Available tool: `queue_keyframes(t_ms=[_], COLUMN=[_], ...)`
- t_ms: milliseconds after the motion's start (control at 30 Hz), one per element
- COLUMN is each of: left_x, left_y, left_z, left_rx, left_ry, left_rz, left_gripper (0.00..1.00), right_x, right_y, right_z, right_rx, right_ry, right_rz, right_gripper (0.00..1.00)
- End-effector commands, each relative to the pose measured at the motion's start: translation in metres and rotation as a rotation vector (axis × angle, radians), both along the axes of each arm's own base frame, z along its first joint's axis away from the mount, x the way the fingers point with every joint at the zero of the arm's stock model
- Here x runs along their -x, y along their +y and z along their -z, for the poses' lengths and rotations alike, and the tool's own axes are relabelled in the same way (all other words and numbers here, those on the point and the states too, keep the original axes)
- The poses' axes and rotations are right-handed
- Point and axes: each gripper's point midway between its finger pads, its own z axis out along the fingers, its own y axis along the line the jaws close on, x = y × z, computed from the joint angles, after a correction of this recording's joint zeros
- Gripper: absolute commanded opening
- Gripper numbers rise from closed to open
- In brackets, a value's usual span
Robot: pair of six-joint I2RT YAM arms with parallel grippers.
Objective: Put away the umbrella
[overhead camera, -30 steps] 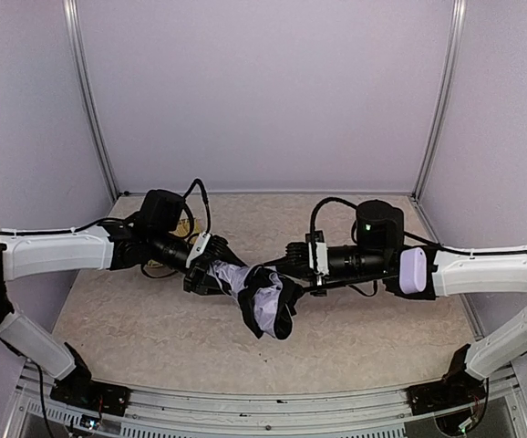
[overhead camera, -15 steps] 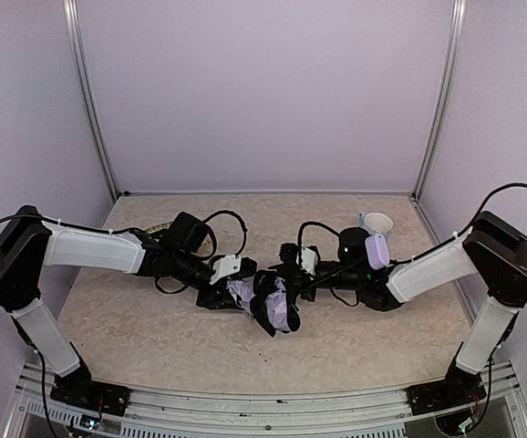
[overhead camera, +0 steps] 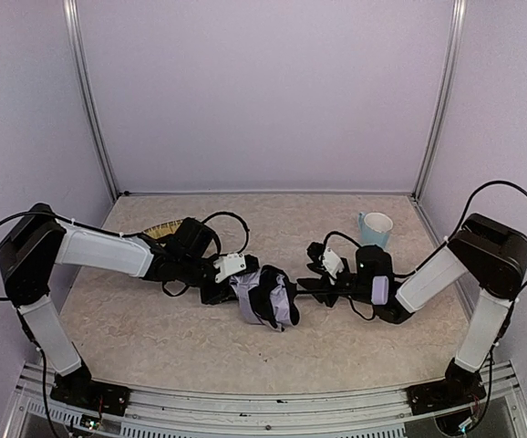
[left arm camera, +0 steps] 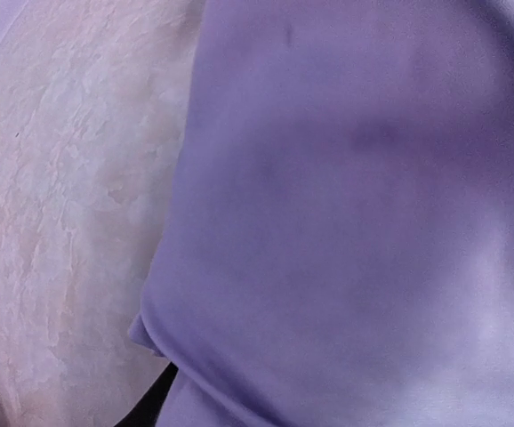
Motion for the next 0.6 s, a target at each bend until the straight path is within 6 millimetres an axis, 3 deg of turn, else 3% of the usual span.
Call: queue_keyframes(t_ms=[0, 167, 333, 567], left_x=[-0.032, -0.052, -0.052, -0.038], left_y=[0.028, 0.040, 0.046, 0.052], left_z=[0.014, -0.004, -0.026, -0.045], left_rx=[-0.085, -0.063, -0.061, -0.018], left_ry=[-0.047, -0.125, -0.254, -0.385], left_rz=[-0.150, -0.193, -0.154, -0.088], left_gripper=[0.00, 0.00, 0.00, 0.00], right_x=[-0.014, -0.014, -0.031, -0.045], right_y=[-0.051, -0.086, -0.135, -0.178], right_z=[-0.011, -0.012, -0.016, -0.068], right_rx=[0.010, 0.033, 0.026, -0.122], right_ry=[0.028, 0.050, 0.077, 0.072], right_rz=[0.246, 0.355, 0.551, 0.649], right_gripper=[0.52, 0.61, 0.70, 0.77])
